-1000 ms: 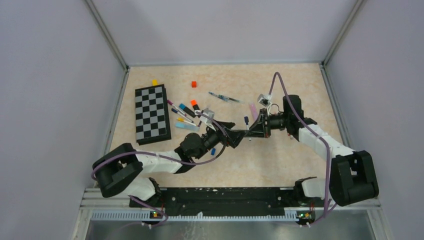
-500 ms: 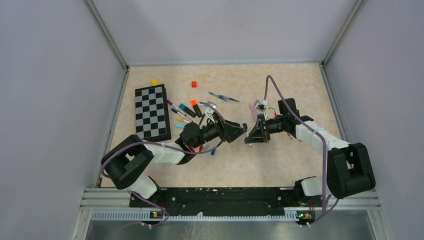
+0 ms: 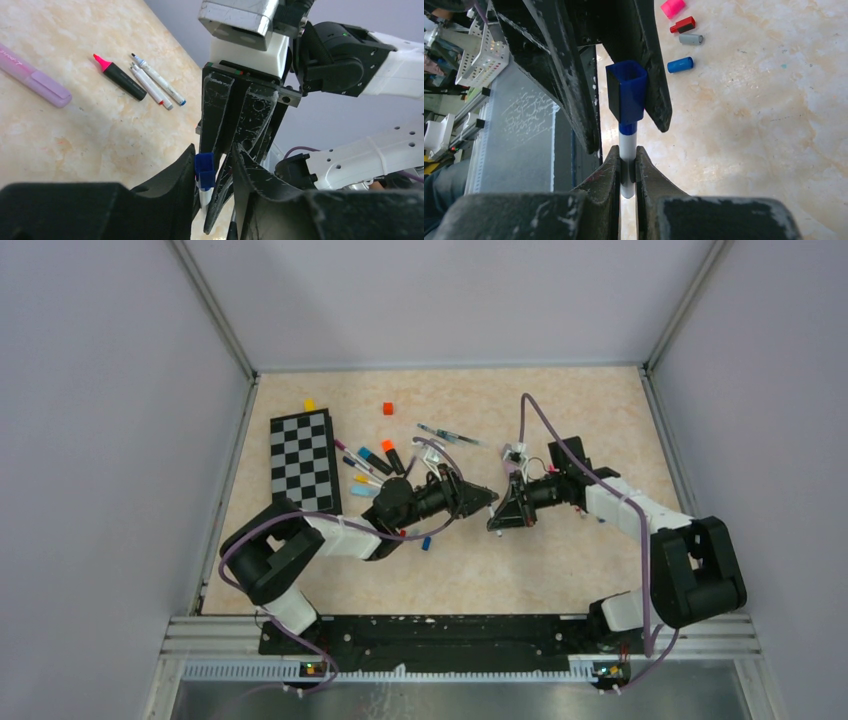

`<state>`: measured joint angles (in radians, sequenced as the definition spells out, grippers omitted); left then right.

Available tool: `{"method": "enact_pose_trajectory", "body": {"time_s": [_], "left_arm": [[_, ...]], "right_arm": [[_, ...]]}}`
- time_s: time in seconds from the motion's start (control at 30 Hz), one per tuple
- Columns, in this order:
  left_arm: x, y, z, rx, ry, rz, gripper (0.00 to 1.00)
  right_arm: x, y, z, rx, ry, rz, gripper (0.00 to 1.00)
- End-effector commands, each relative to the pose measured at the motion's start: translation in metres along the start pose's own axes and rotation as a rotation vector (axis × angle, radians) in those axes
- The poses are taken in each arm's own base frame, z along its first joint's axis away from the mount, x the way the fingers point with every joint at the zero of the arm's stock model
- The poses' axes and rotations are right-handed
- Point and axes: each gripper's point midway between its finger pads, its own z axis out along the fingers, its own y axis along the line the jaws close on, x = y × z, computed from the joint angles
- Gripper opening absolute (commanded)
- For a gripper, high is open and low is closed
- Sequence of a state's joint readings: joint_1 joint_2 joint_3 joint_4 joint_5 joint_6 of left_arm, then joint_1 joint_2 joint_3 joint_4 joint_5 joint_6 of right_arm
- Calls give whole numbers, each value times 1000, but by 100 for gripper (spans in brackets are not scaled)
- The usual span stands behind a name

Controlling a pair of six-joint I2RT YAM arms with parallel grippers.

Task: Open the pen caps
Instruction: Open the pen cap from the pen.

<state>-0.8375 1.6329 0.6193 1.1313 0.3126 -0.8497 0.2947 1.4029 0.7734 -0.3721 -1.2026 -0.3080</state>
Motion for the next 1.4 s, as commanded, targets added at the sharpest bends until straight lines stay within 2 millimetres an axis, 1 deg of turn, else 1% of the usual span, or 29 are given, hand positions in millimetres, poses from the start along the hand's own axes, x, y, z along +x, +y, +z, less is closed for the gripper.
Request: {"method": "enact_pose_trajectory", "body": {"time_s": [0.0,0.17,0.2,0.23,0.27,0.37,0.43,0.47,0.5,0.57,0.7,0.8,0.87,0.93,1.03,1.1,1.13,1.2,1.3,1.37], "left_arm": [[-5,-13,8,47,0,3,34],[1,-11,10,44,25,-8,34],[2,-11,10,44,27,-10,33],[2,-11,11,44,29,-9,30],[2,-11,11,45,29,-8,24],[-1,-10,12,33,15,-2,0],[-10,-9,11,12,-19,19,0],[-19,-10,10,0,-45,40,0],[-28,-5,10,-29,-69,59,0],[-62,-6,5,-72,-151,96,0],[-137,-7,-12,-144,-351,177,0],[-188,-19,-22,-164,-480,239,0],[-212,-26,-29,-164,-539,267,0],[-230,-32,-36,-165,-589,281,0],[-249,-39,-48,-176,-654,304,0],[-253,-42,-53,-172,-662,318,0],[-252,-43,-54,-166,-651,322,0],[-241,-47,-53,-139,-590,341,0],[-212,-42,-55,-120,-480,347,0],[-190,-42,-60,-93,-408,345,0]], "right_arm": [[-18,-1,1,-2,-9,-86,0],[-18,-3,2,6,-7,-81,0],[-18,-3,2,8,-6,-81,0],[-18,-4,1,11,-5,-81,0],[-18,-4,2,11,-4,-80,0],[-17,-4,2,12,-3,-77,0],[-17,-3,2,10,1,-79,0],[-16,-3,2,8,3,-78,0],[-16,-3,2,7,6,-77,0],[-16,-3,3,11,19,-79,0],[-12,-5,8,15,53,-42,0],[-10,-2,12,-6,73,-33,0],[-9,1,13,-21,78,-28,0],[-10,3,13,-30,76,-30,0],[-10,4,13,-31,78,-30,0],[-10,2,12,-21,85,-43,0],[-10,1,11,-10,93,-58,0],[-12,-4,7,29,115,-103,0],[-10,-20,-3,134,167,-177,0],[-10,-34,-15,233,196,-213,0]]}}
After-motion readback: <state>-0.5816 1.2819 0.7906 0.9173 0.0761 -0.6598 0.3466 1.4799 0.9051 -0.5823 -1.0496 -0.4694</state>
